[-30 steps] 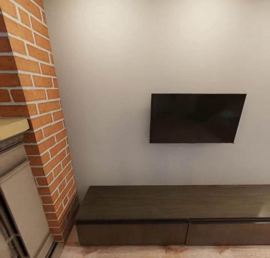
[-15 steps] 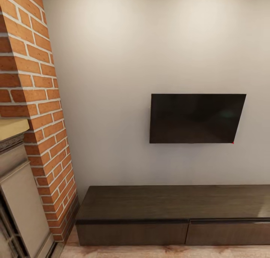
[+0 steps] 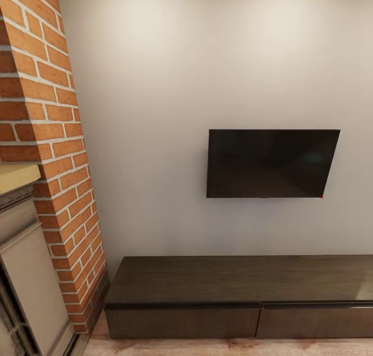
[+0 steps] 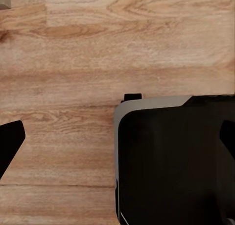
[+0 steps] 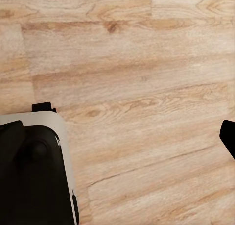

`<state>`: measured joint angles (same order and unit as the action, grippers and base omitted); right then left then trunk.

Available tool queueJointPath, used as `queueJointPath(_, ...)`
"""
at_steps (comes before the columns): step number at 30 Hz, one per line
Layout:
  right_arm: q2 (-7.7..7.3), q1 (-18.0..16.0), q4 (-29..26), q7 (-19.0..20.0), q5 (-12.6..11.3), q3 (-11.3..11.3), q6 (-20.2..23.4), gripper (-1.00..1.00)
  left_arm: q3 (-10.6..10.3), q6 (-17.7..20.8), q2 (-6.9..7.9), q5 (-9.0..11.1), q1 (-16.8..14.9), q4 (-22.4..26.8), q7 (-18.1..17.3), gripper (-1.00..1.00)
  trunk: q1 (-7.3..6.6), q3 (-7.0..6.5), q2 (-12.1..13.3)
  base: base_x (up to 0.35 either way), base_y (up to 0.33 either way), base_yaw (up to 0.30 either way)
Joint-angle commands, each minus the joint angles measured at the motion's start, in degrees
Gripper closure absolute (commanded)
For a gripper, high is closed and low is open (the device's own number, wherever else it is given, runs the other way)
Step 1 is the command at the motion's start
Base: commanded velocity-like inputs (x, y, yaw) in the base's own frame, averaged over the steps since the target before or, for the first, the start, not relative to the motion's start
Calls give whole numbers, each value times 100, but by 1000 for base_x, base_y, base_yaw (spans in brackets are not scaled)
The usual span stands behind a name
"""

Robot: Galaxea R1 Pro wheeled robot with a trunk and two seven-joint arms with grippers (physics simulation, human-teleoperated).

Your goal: Place each of the two pumpkins and all three candles from the living room inside a cabinet in the living room (use any cabinet), then make sure every cabinet is closed, and position the cauldron so it is next to a table in the living room.

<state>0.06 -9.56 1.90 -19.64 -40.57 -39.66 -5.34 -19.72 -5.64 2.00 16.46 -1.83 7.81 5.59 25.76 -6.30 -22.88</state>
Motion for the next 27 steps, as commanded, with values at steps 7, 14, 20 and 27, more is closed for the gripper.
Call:
queueJointPath(7, 3, -3, 13, 4, -57, -42, -29, -100, -58, -16, 15, 42, 6, -7, 21, -100, 2, 2, -4, 0, 0, 0)
queueJointPath(14, 3, -2, 13, 4, -57, -42, -29, -100, -64, -16, 24, 47, 4, -4, 21, -100, 2, 2, -4, 0, 0, 0)
queueJointPath(20, 3, -4, 13, 4, -57, -42, -29, -100, -48, -16, 10, 44, 5, -3, 21, -100, 2, 2, -4, 0, 0, 0)
queueJointPath(27, 3, -3, 13, 4, -57, -42, -29, -100, -57, -16, 14, 42, 7, -6, 21, -100, 2, 2, -4, 0, 0, 0)
